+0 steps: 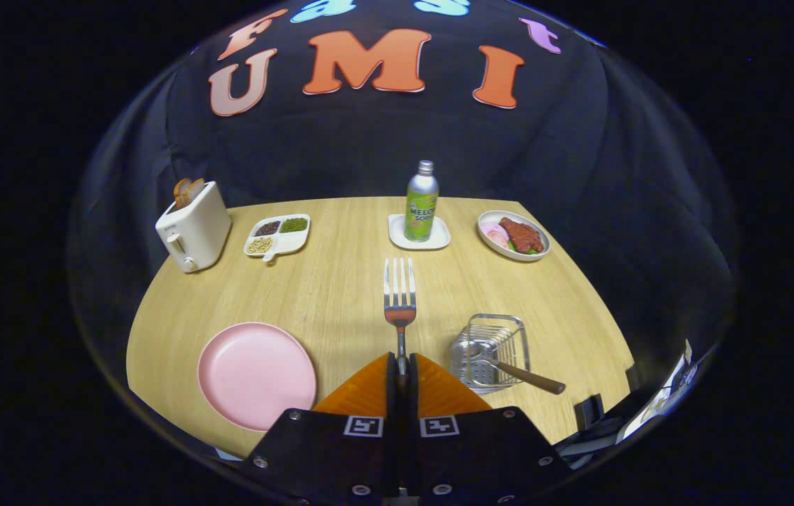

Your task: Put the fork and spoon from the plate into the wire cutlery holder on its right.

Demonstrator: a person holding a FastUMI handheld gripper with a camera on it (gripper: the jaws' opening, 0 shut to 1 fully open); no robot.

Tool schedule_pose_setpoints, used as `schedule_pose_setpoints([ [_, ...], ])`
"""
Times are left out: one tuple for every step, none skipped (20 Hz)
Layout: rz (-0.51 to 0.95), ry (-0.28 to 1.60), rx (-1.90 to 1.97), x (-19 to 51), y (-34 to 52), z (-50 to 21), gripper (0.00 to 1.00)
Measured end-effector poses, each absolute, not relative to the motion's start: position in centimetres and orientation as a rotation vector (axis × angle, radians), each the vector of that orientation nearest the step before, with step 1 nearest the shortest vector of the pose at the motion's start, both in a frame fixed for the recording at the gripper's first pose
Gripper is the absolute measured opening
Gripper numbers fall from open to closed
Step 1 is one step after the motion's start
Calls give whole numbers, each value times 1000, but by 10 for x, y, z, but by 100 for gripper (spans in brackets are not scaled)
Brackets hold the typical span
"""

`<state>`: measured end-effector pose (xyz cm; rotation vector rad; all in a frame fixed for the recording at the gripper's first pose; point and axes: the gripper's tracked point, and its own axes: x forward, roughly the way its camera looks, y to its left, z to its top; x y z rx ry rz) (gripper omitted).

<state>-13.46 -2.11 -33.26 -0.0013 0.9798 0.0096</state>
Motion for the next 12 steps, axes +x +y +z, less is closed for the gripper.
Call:
schedule_pose_setpoints([
  [-8,986,-6,-135,-33,-332,5],
  [-25,990,-11,-135,-45,-333,5],
  [-37,994,-15,-135,-54,-332,5],
  [-48,998,-21,-136,-62,-333,5],
  [-54,1002,-29,-136,-68,-334,5],
  [-59,1012,-39,-137,-73,-333,5],
  [-58,1029,-46,-140,-77,-336,5],
  [-60,1049,-57,-143,-80,-340,5],
  [-62,1075,-74,-148,-84,-345,5],
  [-64,1099,-89,-153,-88,-350,5],
  [-56,1123,-97,-156,-89,-354,5],
  [-47,1144,-102,-159,-90,-357,5],
])
